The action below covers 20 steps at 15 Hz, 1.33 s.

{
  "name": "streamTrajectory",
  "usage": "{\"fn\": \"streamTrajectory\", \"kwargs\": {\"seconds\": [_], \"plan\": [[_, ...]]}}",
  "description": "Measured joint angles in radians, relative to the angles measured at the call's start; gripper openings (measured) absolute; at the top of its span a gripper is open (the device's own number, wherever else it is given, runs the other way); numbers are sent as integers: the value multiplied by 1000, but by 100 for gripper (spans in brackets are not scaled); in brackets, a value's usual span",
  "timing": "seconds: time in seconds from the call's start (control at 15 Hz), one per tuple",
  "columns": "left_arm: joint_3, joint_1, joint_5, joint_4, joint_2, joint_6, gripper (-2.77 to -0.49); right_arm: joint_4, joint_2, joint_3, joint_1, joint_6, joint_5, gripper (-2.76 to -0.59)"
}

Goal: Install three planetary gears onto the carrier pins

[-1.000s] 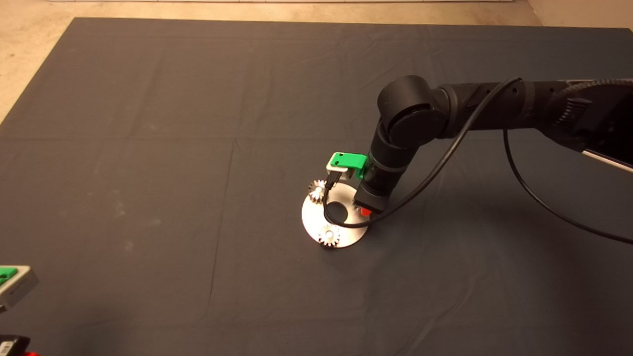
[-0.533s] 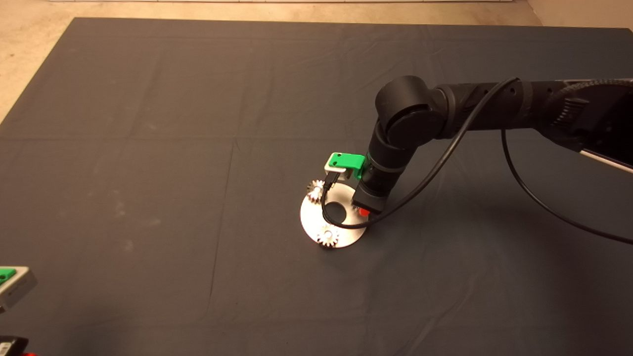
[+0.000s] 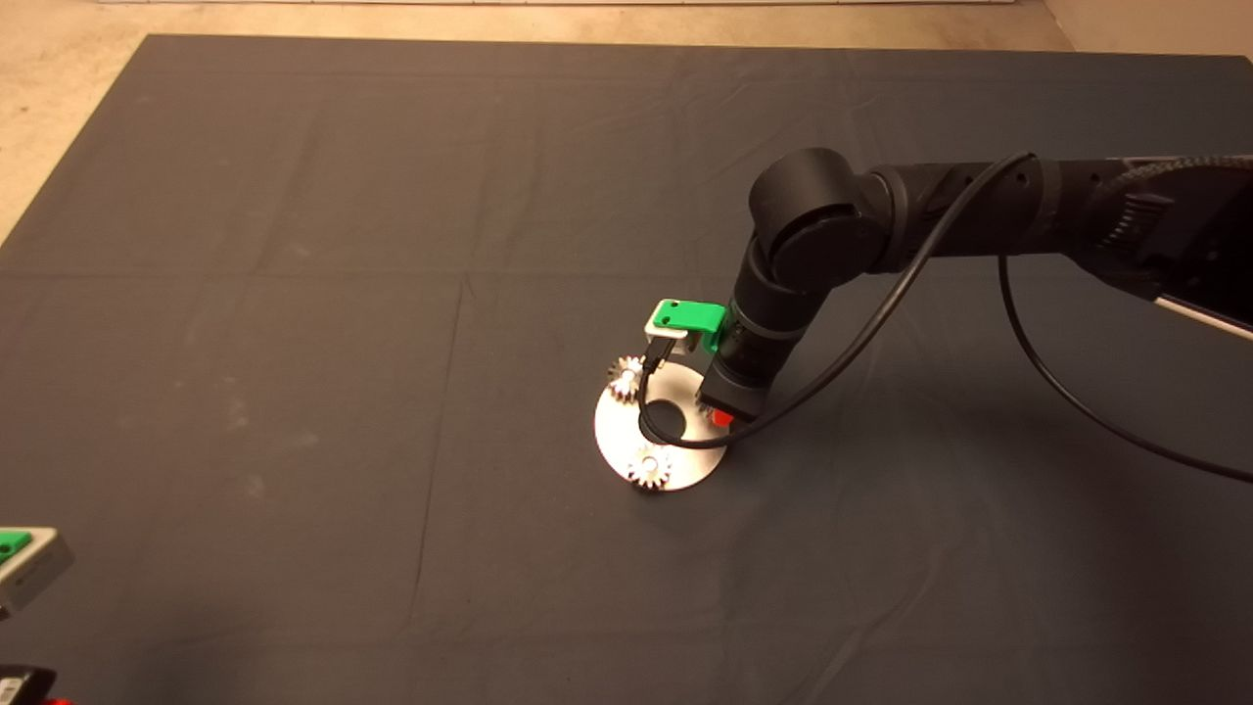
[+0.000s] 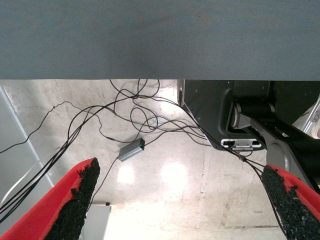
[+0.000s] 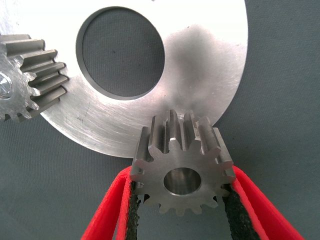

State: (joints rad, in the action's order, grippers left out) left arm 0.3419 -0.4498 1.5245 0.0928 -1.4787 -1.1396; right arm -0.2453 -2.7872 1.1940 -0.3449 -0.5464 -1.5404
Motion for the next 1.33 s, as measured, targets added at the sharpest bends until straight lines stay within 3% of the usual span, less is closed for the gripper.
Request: {"fn": "streamTrajectory", "kwargs": {"seconds": [0.13, 0.47, 1.33], "plan": [[0, 0, 0, 0, 0, 0, -93, -1, 0, 0, -7, 0, 8, -234], [0, 0, 0, 0, 0, 0, -93, -2, -2, 0, -21, 0, 7, -234], [0, 0, 0, 0, 2, 2, -93, -2, -2, 0, -13, 5, 8, -235]]}}
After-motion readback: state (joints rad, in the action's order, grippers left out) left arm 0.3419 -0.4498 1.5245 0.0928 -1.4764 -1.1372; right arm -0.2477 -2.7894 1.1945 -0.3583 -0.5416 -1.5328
